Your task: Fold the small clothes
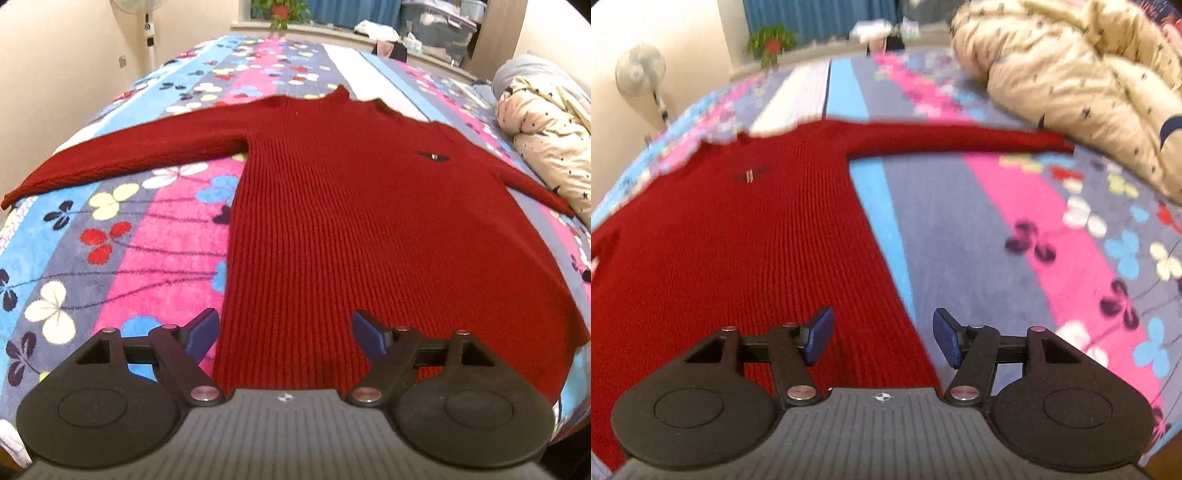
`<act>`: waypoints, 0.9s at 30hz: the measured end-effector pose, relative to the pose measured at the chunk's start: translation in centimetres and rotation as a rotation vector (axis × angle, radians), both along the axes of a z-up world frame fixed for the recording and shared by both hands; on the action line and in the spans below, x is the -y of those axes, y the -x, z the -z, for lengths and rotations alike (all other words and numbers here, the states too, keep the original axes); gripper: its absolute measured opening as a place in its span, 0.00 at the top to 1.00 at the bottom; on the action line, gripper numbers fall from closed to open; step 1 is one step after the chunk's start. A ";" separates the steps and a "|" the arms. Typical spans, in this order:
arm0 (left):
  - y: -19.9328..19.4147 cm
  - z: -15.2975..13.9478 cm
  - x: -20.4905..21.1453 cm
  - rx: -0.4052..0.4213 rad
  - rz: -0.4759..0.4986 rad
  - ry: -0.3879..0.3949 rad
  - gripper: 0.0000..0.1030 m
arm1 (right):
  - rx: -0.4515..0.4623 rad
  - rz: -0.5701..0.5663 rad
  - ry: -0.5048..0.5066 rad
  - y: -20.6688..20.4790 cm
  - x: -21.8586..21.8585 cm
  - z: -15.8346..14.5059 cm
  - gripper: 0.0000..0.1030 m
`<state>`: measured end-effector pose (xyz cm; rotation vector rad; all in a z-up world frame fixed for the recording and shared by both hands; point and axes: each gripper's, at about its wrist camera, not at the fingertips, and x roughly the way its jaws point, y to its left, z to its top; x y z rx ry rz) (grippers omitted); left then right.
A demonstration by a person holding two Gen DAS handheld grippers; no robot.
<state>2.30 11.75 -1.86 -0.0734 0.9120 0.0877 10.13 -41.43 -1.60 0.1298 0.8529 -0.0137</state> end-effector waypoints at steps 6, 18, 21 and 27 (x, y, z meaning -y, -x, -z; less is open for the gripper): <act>0.8 -2.2 0.6 0.136 0.005 -0.027 0.17 | 0.217 -0.005 0.005 1.0 1.2 -5.1 0.40; 2.0 -3.9 1.4 0.257 0.012 -0.058 0.15 | 0.339 0.048 -0.047 2.6 4.6 -7.2 0.38; 2.3 -3.9 1.8 0.267 0.036 -0.091 0.15 | 0.353 0.085 -0.085 3.1 5.0 -7.0 0.38; 1.7 -3.5 1.5 0.256 0.022 -0.070 0.15 | 0.337 0.071 -0.099 3.1 5.0 -6.8 0.38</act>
